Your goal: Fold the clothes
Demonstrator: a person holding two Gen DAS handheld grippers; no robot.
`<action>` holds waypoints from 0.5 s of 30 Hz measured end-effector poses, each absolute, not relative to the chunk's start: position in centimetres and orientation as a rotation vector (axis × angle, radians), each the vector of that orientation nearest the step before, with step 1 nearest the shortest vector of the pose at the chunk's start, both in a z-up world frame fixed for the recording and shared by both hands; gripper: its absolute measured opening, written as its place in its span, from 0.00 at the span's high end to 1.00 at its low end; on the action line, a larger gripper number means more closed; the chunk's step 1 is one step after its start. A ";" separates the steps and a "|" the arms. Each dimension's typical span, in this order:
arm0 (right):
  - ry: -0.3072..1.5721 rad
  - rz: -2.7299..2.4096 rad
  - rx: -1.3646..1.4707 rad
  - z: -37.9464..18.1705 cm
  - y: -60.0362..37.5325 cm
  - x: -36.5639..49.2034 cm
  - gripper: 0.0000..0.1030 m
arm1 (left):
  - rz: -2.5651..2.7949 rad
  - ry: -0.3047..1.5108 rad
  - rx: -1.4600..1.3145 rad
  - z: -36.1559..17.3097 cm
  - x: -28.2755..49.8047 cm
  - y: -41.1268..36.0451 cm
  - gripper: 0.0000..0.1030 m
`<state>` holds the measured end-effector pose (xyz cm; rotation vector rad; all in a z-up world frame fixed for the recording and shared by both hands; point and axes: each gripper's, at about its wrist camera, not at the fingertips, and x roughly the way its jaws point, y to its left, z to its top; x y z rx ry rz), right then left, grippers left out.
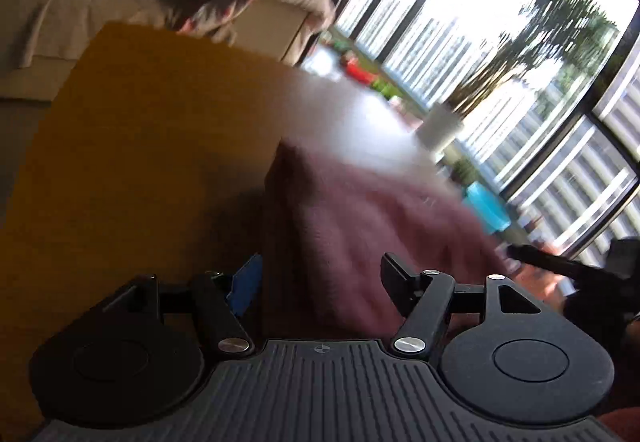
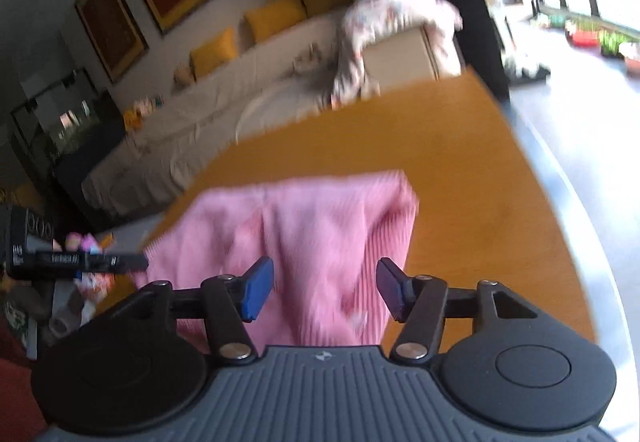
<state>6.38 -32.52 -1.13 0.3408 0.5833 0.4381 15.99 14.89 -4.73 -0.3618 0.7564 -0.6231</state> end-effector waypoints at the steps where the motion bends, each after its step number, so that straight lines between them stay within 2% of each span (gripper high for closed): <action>1: 0.556 0.448 0.357 -0.6 -32.6 6.4 0.39 | -0.651 0.733 -0.395 -4.1 15.6 15.1 0.25; 4: 0.544 0.516 0.437 -0.5 -32.0 7.4 0.21 | -0.744 0.691 -0.481 -3.2 15.1 14.7 0.13; 6: 0.596 0.530 0.460 -2.1 -31.0 8.5 0.17 | -0.786 0.711 -0.517 -4.1 15.3 13.8 0.10; 8: 0.653 0.542 0.480 -3.7 -29.9 9.7 0.06 | -0.777 0.759 -0.533 -5.7 15.9 13.0 0.09; 12: 0.684 0.533 0.540 -5.5 -29.5 11.7 0.04 | -0.701 0.849 -0.596 -9.9 19.6 12.7 0.11; 15: 0.681 0.519 0.548 -5.6 -29.7 13.6 0.04 | -0.703 0.831 -0.653 -10.7 21.2 13.2 0.11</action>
